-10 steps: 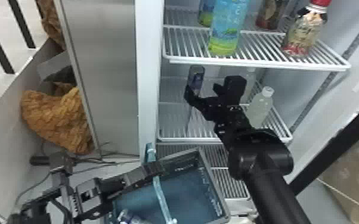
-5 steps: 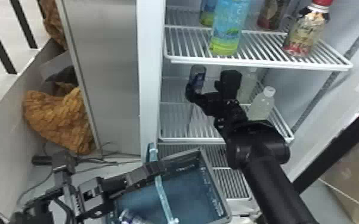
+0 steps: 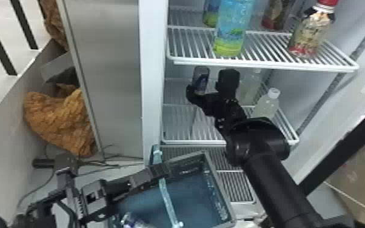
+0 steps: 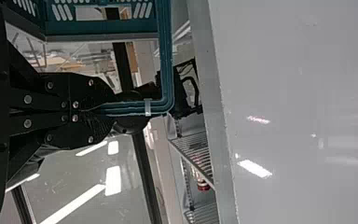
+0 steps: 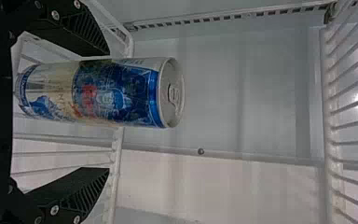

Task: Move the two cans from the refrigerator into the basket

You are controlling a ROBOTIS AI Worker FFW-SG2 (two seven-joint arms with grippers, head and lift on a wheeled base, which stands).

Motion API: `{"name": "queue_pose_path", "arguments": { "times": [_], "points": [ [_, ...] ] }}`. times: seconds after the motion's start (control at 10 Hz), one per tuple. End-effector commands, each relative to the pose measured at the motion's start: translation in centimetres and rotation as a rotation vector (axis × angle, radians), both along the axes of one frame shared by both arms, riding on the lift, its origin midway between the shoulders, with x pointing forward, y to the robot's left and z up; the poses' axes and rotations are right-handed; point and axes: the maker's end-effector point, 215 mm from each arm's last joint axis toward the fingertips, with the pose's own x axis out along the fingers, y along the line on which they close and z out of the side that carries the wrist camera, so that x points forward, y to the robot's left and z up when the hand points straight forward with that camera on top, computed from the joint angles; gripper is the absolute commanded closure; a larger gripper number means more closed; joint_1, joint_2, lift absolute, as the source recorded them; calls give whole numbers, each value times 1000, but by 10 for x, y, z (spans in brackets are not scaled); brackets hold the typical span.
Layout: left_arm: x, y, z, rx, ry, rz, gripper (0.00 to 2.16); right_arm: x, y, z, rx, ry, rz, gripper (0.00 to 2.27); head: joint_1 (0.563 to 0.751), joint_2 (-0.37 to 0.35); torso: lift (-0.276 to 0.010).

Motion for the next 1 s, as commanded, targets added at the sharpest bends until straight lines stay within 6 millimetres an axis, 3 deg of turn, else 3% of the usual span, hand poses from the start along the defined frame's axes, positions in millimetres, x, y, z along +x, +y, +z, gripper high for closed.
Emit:
{"name": "queue_pose_path", "arguments": {
  "times": [0.0,0.4,0.7,0.9],
  "points": [
    [0,-3,1,-5,0,-8,1210,3,7,4,-13,-5,12,150,695,-138,-219],
    [0,-5,0,-3,3,-14,1210,8,5,6,-14,-5,0,225,695,-134,-219],
    [0,-7,2,-10,4,-20,1210,11,3,0,-48,11,-7,1228,695,-138,-219],
    [-1,-7,1,-12,5,-18,1210,12,7,6,-63,-12,1,1276,695,-141,-219]
  ]
}}
